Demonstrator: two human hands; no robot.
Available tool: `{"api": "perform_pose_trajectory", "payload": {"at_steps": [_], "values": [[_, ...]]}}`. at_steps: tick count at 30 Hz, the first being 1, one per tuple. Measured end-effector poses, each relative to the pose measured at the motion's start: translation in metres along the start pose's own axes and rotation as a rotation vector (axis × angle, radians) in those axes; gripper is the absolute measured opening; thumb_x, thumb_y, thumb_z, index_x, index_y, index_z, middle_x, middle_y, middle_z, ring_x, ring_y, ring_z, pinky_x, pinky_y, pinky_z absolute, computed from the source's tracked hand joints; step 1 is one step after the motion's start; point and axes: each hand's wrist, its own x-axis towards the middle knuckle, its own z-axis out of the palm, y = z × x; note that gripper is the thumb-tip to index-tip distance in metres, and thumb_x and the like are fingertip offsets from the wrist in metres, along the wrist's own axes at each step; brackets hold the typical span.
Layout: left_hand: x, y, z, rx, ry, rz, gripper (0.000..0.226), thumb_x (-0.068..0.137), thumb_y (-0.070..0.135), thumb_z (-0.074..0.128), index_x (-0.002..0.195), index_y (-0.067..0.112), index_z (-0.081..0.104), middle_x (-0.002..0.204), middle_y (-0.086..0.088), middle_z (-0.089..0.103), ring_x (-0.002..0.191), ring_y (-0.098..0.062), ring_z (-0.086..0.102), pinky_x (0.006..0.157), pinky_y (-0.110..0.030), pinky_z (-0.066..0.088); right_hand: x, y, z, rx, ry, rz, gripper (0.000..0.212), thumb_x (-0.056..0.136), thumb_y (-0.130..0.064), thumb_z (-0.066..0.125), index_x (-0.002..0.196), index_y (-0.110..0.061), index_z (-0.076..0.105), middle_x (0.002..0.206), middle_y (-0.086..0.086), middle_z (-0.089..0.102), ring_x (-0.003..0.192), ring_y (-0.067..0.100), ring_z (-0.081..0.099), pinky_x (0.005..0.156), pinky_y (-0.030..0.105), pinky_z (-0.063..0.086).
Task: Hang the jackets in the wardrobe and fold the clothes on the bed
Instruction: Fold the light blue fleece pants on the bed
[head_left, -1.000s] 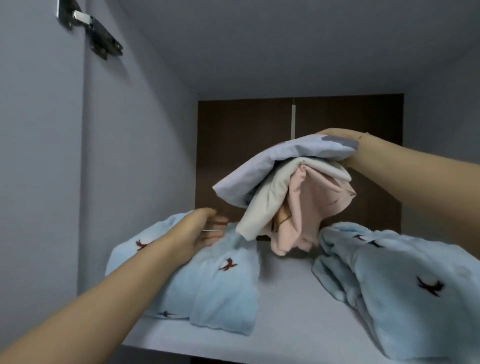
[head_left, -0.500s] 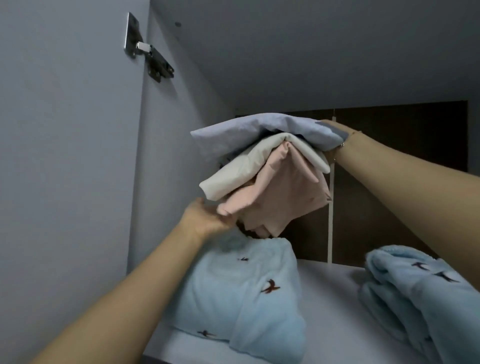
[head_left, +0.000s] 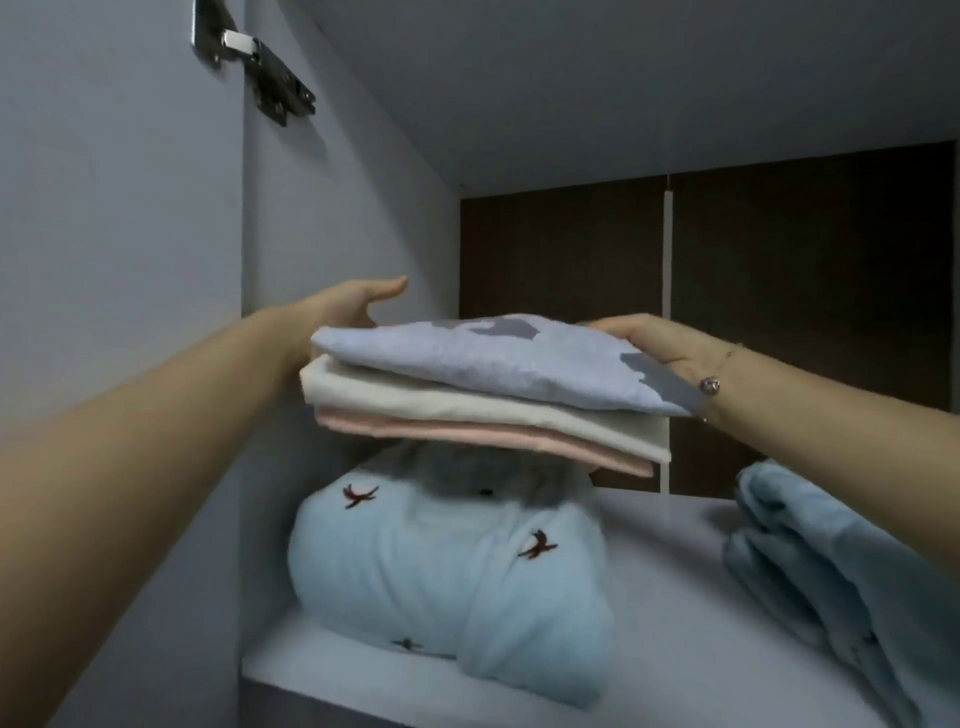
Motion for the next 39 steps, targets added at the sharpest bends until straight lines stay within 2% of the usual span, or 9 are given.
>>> {"api": "perform_pose_trajectory", "payload": {"at_steps": [4, 9, 14, 20, 24, 29, 32, 36, 39], "values": [[-0.014, -0.053, 0.009, 0.416, -0.070, -0.238, 0.076, 0.076, 0.055, 0.068, 0.121, -0.004, 0.058, 0.121, -0.018, 0.067, 0.115, -0.036, 0.060, 0.106, -0.046, 0.043, 0.001, 0.068, 0.012, -0.008, -0.140, 0.299, 0.034, 0.074, -0.020, 0.075, 0.106, -0.007, 0.073, 0.108, 0.011, 0.071, 0.096, 0.027, 0.067, 0.094, 0.043, 0.052], [-0.013, -0.091, 0.020, 0.456, -0.007, -0.009, 0.019, 0.092, 0.028, 0.063, 0.089, 0.018, 0.079, 0.095, 0.003, 0.077, 0.081, -0.009, 0.073, 0.067, -0.019, 0.055, 0.010, 0.087, 0.008, 0.060, 0.036, 0.235, 0.043, 0.082, -0.050, 0.063, 0.069, -0.011, 0.077, 0.079, 0.009, 0.074, 0.068, 0.027, 0.072, 0.072, 0.034, 0.057], [0.005, -0.067, 0.015, 0.516, 0.160, 0.252, 0.017, 0.094, 0.025, 0.062, 0.105, 0.014, 0.068, 0.105, -0.010, 0.074, 0.089, -0.020, 0.070, 0.080, -0.032, 0.054, 0.015, 0.058, 0.014, 0.052, 0.074, 0.148, 0.023, 0.081, -0.033, 0.066, 0.097, -0.017, 0.066, 0.098, 0.008, 0.066, 0.105, 0.027, 0.059, 0.107, 0.042, 0.039], [0.018, -0.066, 0.026, 1.105, 0.155, -0.054, 0.058, 0.096, 0.052, 0.050, 0.136, 0.010, 0.055, 0.141, -0.013, 0.054, 0.129, -0.031, 0.051, 0.104, -0.039, 0.041, 0.020, 0.081, 0.008, 0.128, 0.174, 0.262, 0.034, 0.094, -0.032, 0.061, 0.077, -0.003, 0.068, 0.069, 0.013, 0.069, 0.054, 0.025, 0.066, 0.051, 0.038, 0.057], [0.004, -0.058, 0.060, 1.374, 0.286, 0.050, 0.072, 0.098, 0.064, 0.030, 0.154, 0.020, 0.024, 0.161, -0.005, 0.024, 0.146, -0.028, 0.025, 0.117, -0.039, 0.018, 0.009, 0.095, -0.002, 0.154, 0.138, 0.257, 0.029, 0.097, -0.030, 0.055, 0.087, -0.006, 0.067, 0.079, 0.012, 0.070, 0.058, 0.024, 0.067, 0.052, 0.036, 0.058], [-0.003, -0.071, 0.092, 1.075, -0.096, 0.207, 0.064, 0.092, 0.074, 0.021, 0.145, 0.044, 0.038, 0.157, 0.010, 0.032, 0.146, -0.017, 0.025, 0.121, -0.037, 0.009, 0.004, 0.105, 0.003, 0.037, 0.148, 0.138, 0.029, 0.093, -0.027, 0.061, 0.114, -0.008, 0.065, 0.102, 0.010, 0.067, 0.078, 0.020, 0.061, 0.073, 0.029, 0.052], [0.005, -0.101, 0.089, 1.004, -0.035, 0.188, 0.065, 0.090, 0.078, 0.018, 0.146, 0.048, 0.034, 0.158, 0.012, 0.029, 0.147, -0.016, 0.023, 0.121, -0.044, 0.012, 0.011, 0.118, 0.003, -0.122, 0.220, 0.028, 0.049, 0.087, -0.036, 0.069, 0.126, -0.008, 0.060, 0.119, 0.010, 0.066, 0.101, 0.022, 0.064, 0.085, 0.029, 0.052], [0.007, -0.113, 0.085, 0.982, 0.018, 0.230, 0.063, 0.090, 0.077, 0.020, 0.145, 0.049, 0.036, 0.155, 0.018, 0.031, 0.145, -0.013, 0.025, 0.118, -0.035, 0.012, 0.016, 0.129, -0.002, -0.329, 0.243, -0.037, 0.094, 0.081, -0.056, 0.068, 0.152, -0.011, 0.026, 0.155, 0.008, 0.032, 0.140, 0.026, 0.036, 0.103, 0.029, 0.031], [-0.007, -0.108, 0.090, 0.900, -0.004, 0.219, 0.057, 0.092, 0.074, 0.024, 0.139, 0.050, 0.045, 0.151, 0.018, 0.039, 0.142, -0.013, 0.032, 0.120, -0.037, 0.015, -0.001, 0.126, -0.003, -0.444, 0.236, -0.118, 0.093, 0.090, -0.054, 0.058, 0.156, -0.014, 0.008, 0.162, 0.001, 0.015, 0.147, 0.021, 0.022, 0.117, 0.030, 0.020]]}}
